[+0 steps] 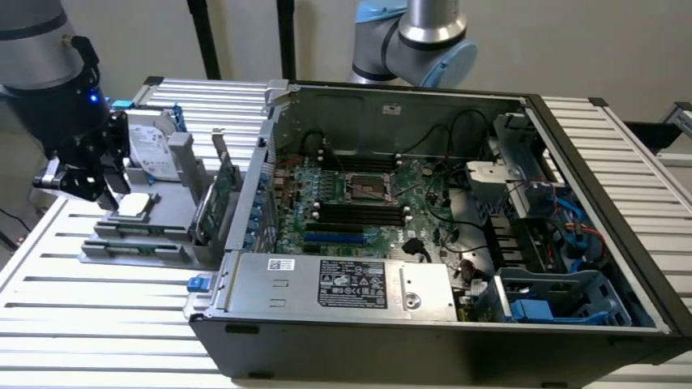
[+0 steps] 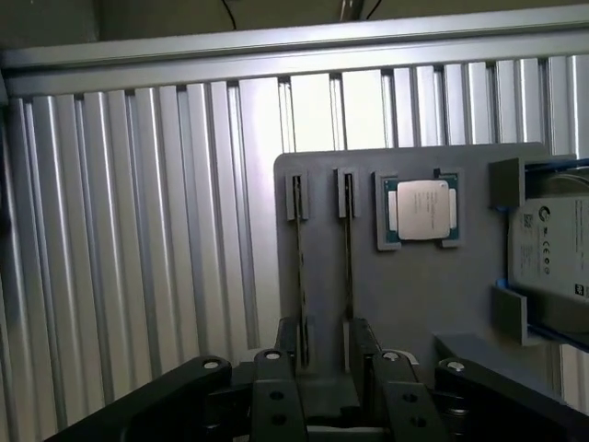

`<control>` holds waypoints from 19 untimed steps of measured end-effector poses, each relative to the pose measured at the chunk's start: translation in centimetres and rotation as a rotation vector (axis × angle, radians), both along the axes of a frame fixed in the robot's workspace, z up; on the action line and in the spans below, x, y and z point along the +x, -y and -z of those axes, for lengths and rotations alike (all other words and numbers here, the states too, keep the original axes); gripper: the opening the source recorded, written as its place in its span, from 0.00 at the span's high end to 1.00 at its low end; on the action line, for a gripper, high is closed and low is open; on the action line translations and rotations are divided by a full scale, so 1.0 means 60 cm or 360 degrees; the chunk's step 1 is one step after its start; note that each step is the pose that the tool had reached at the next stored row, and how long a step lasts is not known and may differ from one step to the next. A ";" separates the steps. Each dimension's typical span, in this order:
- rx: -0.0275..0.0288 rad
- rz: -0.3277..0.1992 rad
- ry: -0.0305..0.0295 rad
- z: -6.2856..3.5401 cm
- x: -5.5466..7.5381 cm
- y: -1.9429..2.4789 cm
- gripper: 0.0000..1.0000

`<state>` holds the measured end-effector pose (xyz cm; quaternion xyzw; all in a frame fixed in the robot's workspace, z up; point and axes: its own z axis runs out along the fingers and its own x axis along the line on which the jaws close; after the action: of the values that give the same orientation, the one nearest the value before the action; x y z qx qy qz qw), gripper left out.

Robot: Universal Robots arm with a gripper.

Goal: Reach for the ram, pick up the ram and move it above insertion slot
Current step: 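Pick up the ram and move it above insertion slot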

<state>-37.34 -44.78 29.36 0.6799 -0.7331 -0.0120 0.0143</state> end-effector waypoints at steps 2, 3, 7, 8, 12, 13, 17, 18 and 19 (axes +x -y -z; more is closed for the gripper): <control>0.00000 -0.0011 0.00000 0.006 0.000 0.0011 0.64; 0.00001 -0.0015 0.00002 0.009 0.000 0.0019 0.64; -0.00002 -0.0024 -0.00001 0.021 0.000 0.0072 0.64; -0.00001 -0.0026 0.00000 0.024 0.000 0.0086 0.64; 0.00001 -0.0031 0.00001 0.036 0.000 0.0142 0.64; 0.00001 -0.0033 0.00002 0.040 0.000 0.0154 0.64; -0.00001 -0.0042 -0.00001 0.051 -0.001 0.0184 0.64; 0.00000 -0.0045 0.00001 0.055 -0.001 0.0189 0.64; 0.00000 -0.0048 0.00000 0.058 -0.001 0.0193 0.64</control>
<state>-37.39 -45.94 25.90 0.6908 -0.7228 -0.0118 0.0145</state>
